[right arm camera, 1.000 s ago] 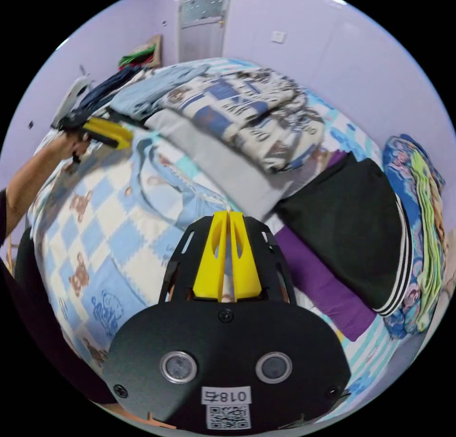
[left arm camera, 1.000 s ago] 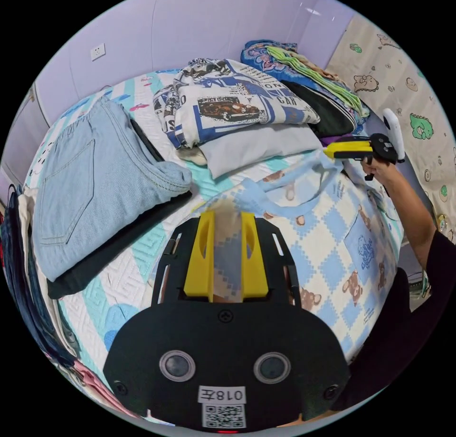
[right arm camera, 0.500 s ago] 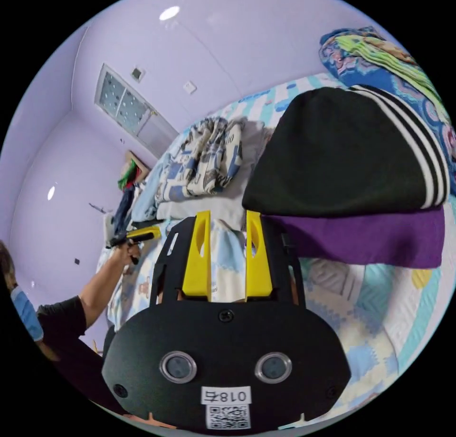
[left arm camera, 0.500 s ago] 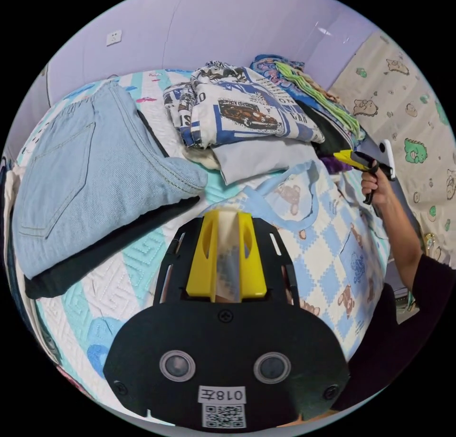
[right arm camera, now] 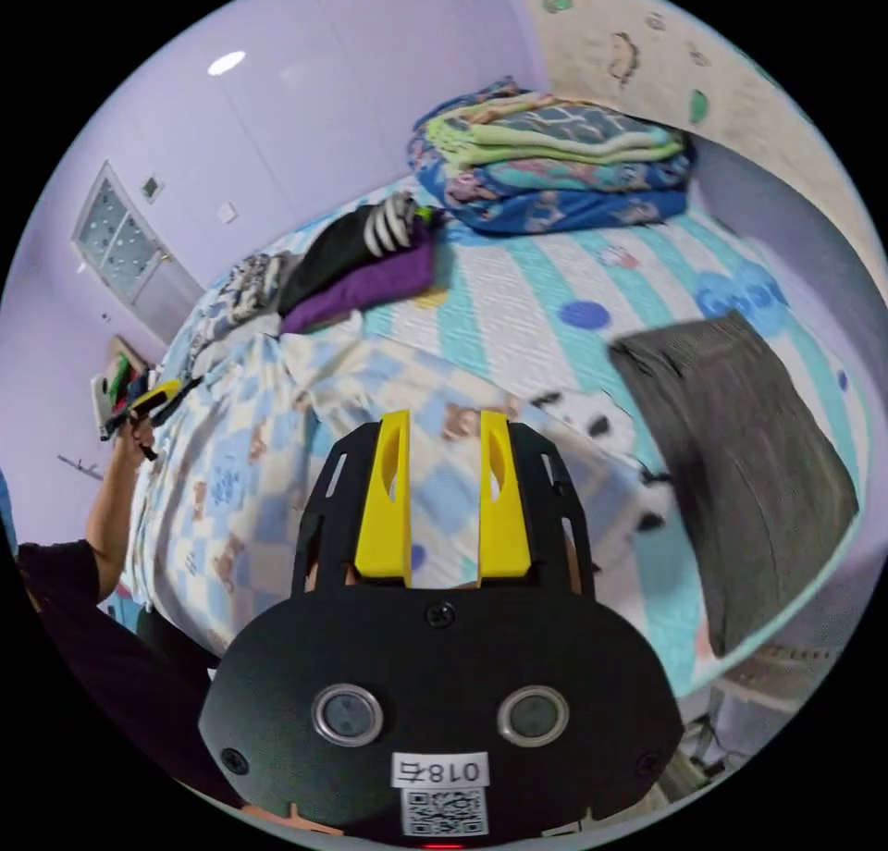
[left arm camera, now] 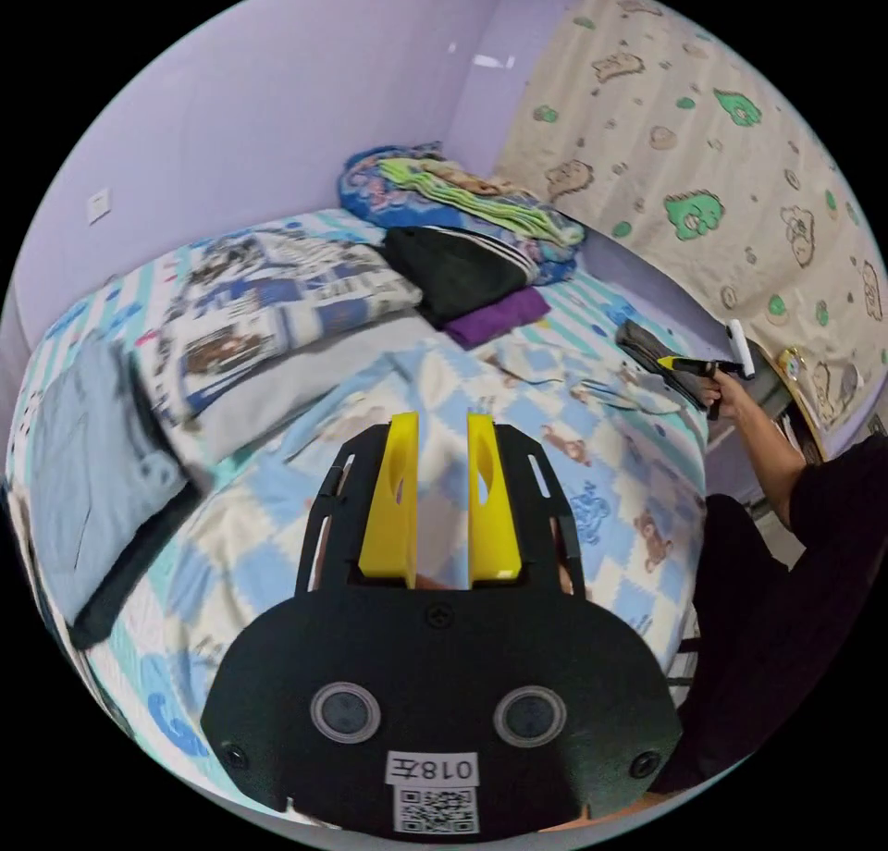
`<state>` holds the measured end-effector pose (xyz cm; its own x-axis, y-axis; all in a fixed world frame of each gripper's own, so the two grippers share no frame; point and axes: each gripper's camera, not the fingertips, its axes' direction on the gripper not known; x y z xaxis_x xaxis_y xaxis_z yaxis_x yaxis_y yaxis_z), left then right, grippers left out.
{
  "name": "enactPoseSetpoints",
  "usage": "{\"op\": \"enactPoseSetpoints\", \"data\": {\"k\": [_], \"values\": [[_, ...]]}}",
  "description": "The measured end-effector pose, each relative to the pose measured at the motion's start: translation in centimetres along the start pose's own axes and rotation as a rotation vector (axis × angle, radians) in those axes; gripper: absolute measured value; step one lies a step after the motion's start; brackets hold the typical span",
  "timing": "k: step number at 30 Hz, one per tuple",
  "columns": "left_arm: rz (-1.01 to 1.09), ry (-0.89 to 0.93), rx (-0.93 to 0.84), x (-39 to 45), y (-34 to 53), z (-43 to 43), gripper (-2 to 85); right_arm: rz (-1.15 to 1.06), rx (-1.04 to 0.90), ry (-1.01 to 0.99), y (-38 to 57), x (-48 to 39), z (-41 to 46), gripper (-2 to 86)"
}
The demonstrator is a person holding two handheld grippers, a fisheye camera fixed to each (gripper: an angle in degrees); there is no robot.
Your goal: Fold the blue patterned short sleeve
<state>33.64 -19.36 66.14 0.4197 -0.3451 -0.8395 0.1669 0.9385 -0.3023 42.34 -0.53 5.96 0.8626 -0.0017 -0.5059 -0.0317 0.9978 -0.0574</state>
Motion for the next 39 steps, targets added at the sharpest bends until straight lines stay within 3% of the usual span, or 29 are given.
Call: {"op": "enactPoseSetpoints", "data": {"k": [6,11,18,20,22,27,28,33,39], "values": [[0.209,0.217,-0.113,15.4,-12.0,9.9,9.2,0.122,0.099,-0.054,8.8,5.9,-3.6,11.3],[0.337,0.438,-0.255,33.3,-20.3,20.2,11.1,0.154,0.176,-0.136,15.6,7.6,-5.7,11.1],[0.386,0.294,-0.511,47.8,-25.5,32.4,12.7,0.197,0.233,-0.256,23.7,9.2,-7.1,10.9],[0.441,0.131,-0.591,50.7,-26.0,35.7,13.0,0.219,0.260,-0.281,25.3,9.9,-7.5,10.7],[0.472,0.026,-0.642,51.9,-25.8,37.7,12.9,0.231,0.268,-0.302,26.5,10.6,-7.7,10.5],[0.410,0.058,-0.678,51.6,-27.3,38.7,10.4,0.206,0.271,-0.343,28.6,11.0,-8.6,9.9],[0.368,0.081,-0.672,50.8,-27.8,38.6,5.6,0.197,0.271,-0.354,28.7,10.8,-8.7,9.9],[0.113,0.299,-0.615,44.8,-28.5,37.6,-0.3,0.064,0.205,-0.390,28.2,7.6,-10.2,9.4],[-0.098,0.583,-0.366,37.7,-28.1,32.1,-0.8,-0.104,-0.034,-0.343,27.3,1.2,-8.3,10.7]]}}
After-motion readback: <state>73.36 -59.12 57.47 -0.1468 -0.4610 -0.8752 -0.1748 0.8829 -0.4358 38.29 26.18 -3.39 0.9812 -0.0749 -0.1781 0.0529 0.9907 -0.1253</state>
